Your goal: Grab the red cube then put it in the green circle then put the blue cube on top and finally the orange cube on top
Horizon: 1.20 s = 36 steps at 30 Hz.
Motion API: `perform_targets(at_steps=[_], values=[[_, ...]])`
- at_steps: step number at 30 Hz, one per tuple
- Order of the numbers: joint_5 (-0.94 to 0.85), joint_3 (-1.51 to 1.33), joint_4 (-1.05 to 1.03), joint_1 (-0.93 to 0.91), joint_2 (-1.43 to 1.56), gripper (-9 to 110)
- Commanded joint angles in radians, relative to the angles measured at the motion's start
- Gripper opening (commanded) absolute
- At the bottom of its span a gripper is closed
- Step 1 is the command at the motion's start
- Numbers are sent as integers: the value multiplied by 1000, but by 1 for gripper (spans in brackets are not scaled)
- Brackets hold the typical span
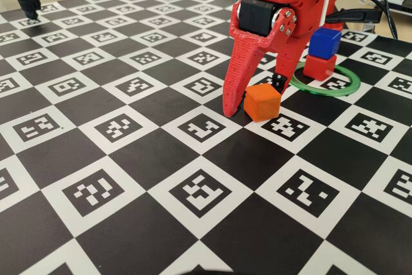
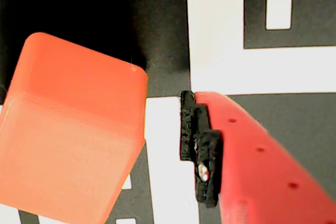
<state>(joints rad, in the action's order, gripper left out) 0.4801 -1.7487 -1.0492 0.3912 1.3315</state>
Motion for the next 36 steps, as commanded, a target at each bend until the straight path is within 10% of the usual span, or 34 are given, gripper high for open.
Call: perform_targets(at_steps=[1, 36], values=[[26, 29, 3, 5, 11, 41], [318, 138, -18, 12, -49, 39]])
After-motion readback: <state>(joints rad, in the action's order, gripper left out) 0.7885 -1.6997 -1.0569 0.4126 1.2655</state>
